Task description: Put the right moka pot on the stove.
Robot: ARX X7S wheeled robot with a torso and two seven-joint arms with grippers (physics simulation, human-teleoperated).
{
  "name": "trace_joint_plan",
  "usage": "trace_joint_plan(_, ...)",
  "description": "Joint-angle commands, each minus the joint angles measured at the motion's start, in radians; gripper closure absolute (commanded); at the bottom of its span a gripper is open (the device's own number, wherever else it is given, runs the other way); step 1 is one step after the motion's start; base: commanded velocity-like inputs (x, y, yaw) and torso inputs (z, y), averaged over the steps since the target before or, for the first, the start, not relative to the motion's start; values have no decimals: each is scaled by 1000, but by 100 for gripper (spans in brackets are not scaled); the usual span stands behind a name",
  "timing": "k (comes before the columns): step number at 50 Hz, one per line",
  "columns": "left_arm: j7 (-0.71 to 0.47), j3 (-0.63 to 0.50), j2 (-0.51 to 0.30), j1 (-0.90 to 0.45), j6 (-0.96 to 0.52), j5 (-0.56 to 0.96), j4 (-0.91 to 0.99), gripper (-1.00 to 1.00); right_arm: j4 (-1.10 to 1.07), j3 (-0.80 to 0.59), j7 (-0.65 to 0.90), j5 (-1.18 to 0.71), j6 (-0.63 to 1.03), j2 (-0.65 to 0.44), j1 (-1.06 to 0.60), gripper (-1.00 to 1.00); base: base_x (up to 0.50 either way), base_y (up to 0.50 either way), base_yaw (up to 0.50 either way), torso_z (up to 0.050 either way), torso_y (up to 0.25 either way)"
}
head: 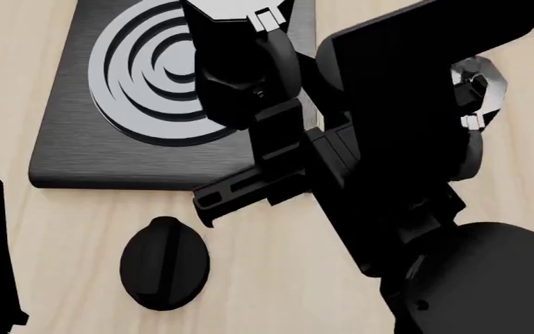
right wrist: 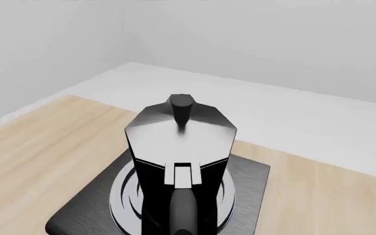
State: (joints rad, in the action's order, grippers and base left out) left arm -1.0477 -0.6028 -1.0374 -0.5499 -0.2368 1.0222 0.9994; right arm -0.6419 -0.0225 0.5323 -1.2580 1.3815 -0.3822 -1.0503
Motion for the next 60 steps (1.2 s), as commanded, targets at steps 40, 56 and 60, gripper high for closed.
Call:
trace_joint_plan(40, 3, -19, -4, -6, 12, -5, 1, -100, 427, -388, -325, 484, -422, 99, -127, 100, 0, 0, 0, 0, 1)
trace_joint_plan(56, 5, -21, -11, -5, 26, -7, 7, -100, 611, -465, -401, 580, -556, 151, -159, 100, 0, 0, 0, 0, 1)
trace_joint_plan(60, 7, -23, -11, -6, 28, -7, 6, -100, 662, -471, -417, 594, -588, 166, -164, 100, 0, 0, 0, 0, 3)
